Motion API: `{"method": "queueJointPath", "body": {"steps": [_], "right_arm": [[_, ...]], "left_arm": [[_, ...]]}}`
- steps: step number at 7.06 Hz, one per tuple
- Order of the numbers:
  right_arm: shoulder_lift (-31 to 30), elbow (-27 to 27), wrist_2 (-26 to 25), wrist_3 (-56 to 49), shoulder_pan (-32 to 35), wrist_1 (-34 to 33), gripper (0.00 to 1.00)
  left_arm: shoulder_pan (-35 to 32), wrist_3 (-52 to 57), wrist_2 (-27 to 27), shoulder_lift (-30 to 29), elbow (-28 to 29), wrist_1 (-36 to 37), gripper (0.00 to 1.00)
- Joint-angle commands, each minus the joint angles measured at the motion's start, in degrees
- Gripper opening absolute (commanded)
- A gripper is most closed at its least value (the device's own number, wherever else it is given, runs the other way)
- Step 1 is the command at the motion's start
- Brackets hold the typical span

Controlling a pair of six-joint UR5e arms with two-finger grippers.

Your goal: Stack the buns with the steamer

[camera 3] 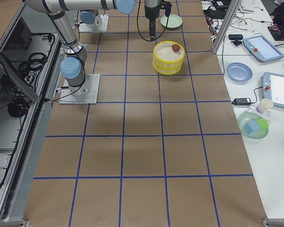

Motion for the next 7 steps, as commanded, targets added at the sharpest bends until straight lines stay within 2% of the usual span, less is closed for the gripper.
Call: {"method": "queueJointPath", "body": {"steps": [1, 7], "right_arm": [[0.07, -0.09, -0.01, 0.0, 0.0, 0.01, 1.0], [0.07, -0.09, -0.02, 0.0, 0.0, -0.07, 1.0]], "left_arm": [[0.06, 0.07, -0.12, -0.19, -0.34, 0.29, 1.0], [1.38, 0.07, -0.12, -0.1, -0.34, 0.03, 1.0]]}}
